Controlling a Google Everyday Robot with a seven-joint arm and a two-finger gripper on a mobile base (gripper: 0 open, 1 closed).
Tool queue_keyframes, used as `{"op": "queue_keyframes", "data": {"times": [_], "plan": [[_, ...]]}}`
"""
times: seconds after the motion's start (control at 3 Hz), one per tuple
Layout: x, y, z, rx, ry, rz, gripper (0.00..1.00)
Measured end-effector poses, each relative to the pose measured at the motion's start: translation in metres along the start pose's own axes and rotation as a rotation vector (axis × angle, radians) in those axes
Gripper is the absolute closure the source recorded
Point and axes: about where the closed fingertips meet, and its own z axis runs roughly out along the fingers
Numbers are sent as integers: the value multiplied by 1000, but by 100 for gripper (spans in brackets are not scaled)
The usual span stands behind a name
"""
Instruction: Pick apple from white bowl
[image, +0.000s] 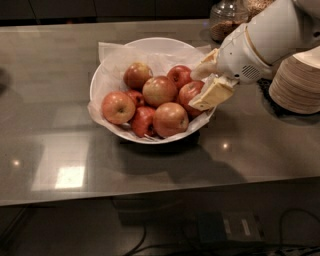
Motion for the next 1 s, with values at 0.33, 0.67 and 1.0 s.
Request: {"op": "queue_keyframes", "data": {"times": [0.33,0.67,1.0], "plan": [[2,-1,0,-18,13,0,7],[2,-1,-1,-22,19,-1,0],[4,-1,1,-29,29,5,6]]}}
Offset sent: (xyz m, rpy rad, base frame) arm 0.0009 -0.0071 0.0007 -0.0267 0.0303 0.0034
